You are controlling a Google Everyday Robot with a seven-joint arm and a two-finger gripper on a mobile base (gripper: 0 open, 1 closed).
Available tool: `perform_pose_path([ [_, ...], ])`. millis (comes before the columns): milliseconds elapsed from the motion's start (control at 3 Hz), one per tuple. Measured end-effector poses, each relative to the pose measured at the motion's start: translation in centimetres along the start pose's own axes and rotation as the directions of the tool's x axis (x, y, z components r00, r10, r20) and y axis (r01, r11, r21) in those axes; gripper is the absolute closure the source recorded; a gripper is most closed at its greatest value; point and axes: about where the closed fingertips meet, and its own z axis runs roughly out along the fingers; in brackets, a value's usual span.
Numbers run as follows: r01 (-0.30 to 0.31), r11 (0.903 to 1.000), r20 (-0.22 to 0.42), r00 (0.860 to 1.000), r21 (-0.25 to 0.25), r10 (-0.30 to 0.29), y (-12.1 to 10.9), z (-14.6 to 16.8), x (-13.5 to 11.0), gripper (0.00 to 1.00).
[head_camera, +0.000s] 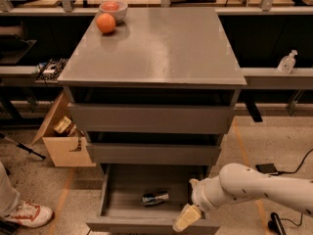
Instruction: Pick redbull can from bottom drawer and place on counter
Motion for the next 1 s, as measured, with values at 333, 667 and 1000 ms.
perform_pose_path([
  [333,0.018,0.9996,0.019,1.0,0.022,-0.018,-1.6,4.1,0.7,0.0],
  [667,0.052,0.9961,0.067,0.996,0.07,-0.057,-4.2,9.3,0.9,0.0],
  [1000,0.073,0.9951,0.158,0.984,0.067,-0.083,-6.2,16.3,0.3,0.0],
])
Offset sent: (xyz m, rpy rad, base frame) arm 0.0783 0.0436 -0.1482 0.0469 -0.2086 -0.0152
